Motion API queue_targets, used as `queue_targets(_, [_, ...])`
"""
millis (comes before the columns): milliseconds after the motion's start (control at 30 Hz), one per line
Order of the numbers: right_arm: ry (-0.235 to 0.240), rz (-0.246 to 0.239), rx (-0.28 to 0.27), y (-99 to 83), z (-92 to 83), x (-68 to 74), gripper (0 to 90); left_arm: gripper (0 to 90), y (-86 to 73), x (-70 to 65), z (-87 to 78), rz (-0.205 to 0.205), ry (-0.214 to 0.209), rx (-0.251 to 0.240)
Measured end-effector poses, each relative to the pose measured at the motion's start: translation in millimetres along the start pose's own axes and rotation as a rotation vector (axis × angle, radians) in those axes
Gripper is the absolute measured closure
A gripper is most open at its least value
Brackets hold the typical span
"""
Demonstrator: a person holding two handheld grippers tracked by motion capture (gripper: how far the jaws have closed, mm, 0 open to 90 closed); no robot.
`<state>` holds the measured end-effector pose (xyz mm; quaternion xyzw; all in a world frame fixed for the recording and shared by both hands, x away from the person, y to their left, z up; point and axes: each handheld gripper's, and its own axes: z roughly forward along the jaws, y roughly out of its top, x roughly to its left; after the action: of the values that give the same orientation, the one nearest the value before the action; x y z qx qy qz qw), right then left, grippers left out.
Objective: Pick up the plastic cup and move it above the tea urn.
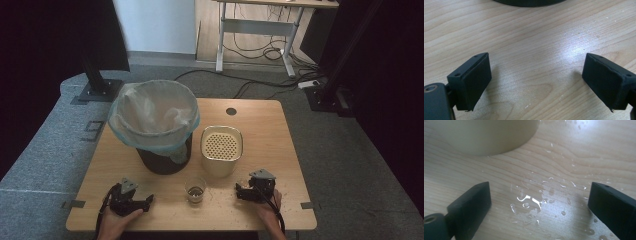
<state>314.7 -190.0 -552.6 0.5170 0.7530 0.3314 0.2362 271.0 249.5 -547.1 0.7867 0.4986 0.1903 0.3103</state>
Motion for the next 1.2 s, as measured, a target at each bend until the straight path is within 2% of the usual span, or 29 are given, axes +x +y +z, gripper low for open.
queue_targets(33, [0.0,0.0,0.0,0.0,0.0,0.0,6.2,8.2,0.0,0.0,0.0,0.0,0.0,0.0])
queue_targets(100, [0.011,-0.008,-0.036,0.4,-5.4,2.6,8.6,8.5,1.0,1.6,0.8,0.002,-0.001,0.0])
queue_targets(200, [0.064,-0.012,-0.101,1.4,-16.4,9.8,13.0,9.7,1.8,2.9,1.3,-0.003,0.004,-0.003])
queue_targets(233, [0.101,-0.026,-0.128,1.9,-22.4,16.3,13.6,10.3,1.9,3.0,1.3,-0.004,0.005,-0.004])
queue_targets(300, [0.115,-0.032,-0.136,2.0,-24.5,19.1,14.0,10.3,1.9,2.9,1.3,-0.004,0.005,-0.003])
queue_targets(367, [0.174,-0.053,-0.164,2.8,-31.7,34.2,15.2,10.4,1.8,2.9,1.3,-0.004,0.006,-0.004])
queue_targets(433, [0.187,-0.064,-0.17,3.1,-32.7,37.8,15.4,10.5,1.8,2.8,1.2,-0.003,0.007,-0.003])
queue_targets(467, [0.205,-0.072,-0.174,3.5,-34.0,43.5,15.5,10.5,1.7,2.6,1.2,-0.003,0.007,-0.004])
queue_targets(500, [0.244,-0.093,-0.182,4.4,-35.8,56.8,15.5,10.7,1.7,2.6,1.2,-0.003,0.007,-0.004])
queue_targets(533, [0.244,-0.093,-0.182,4.4,-35.8,56.8,15.5,10.7,1.7,2.6,1.2,-0.003,0.007,-0.004])
queue_targets(567, [0.279,-0.111,-0.184,5.1,-36.8,67.7,15.5,10.7,1.7,2.6,1.2,-0.002,0.007,-0.004])
queue_targets(600, [0.294,-0.117,-0.184,5.3,-36.9,71.2,15.5,10.7,1.7,2.6,1.2,-0.002,0.007,-0.004])
queue_targets(633, [0.294,-0.117,-0.184,5.3,-36.9,71.2,15.5,10.7,1.7,2.6,1.2,-0.003,0.007,-0.004])
queue_targets(767, [0.381,-0.129,-0.184,7.1,-34.7,90.8,15.5,10.7,1.7,2.6,1.2,-0.002,0.007,-0.004])
queue_targets(1000, [0.436,-0.153,-0.191,13.1,-28.4,109.0,16.3,10.7,1.7,2.6,1.2,-0.003,0.007,-0.005])
queue_targets(1033, [0.452,-0.171,-0.194,17.5,-23.3,117.7,17.3,10.8,1.6,2.6,1.2,-0.003,0.007,-0.005])
queue_targets(1067, [0.452,-0.171,-0.194,17.5,-23.3,117.7,17.3,10.8,1.5,2.5,1.1,-0.003,0.007,-0.005])
queue_targets(1100, [0.463,-0.191,-0.198,22.7,-17.1,125.4,18.2,11.1,1.3,2.2,1.0,-0.003,0.009,-0.007])
queue_targets(1167, [0.465,-0.192,-0.201,24.8,-14.5,127.9,19.0,11.2,1.2,2.2,0.9,-0.003,0.008,-0.007])
queue_targets(1200, [0.488,-0.183,-0.197,30.0,-6.1,134.8,22.5,11.3,1.2,2.2,0.8,-0.003,0.008,-0.007])
